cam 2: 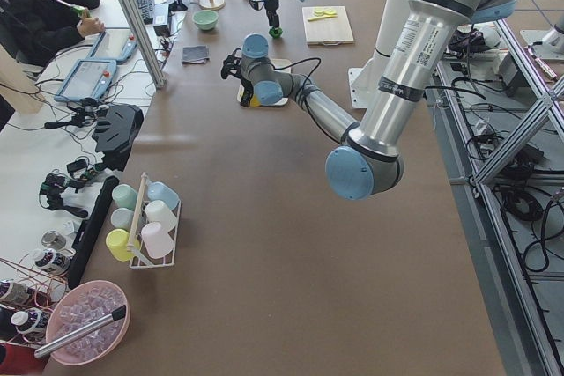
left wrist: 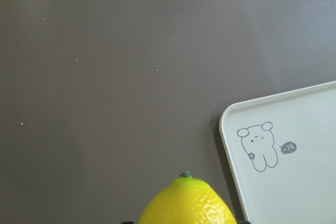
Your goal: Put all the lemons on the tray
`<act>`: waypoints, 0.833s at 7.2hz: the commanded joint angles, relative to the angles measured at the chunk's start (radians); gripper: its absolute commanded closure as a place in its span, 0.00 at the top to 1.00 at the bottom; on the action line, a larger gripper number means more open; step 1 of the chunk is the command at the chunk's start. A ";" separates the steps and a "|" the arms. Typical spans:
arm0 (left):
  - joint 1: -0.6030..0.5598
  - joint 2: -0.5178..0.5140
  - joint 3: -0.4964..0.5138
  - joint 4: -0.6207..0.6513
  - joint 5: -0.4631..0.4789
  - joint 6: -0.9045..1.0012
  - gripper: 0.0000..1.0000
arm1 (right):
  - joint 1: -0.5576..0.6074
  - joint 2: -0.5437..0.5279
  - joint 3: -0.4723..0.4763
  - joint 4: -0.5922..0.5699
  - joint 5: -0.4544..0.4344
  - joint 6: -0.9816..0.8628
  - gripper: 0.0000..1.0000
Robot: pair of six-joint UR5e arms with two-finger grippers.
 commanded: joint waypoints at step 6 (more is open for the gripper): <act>0.146 -0.134 0.089 -0.013 0.100 -0.103 0.00 | -0.018 0.000 0.006 0.001 -0.022 0.031 0.32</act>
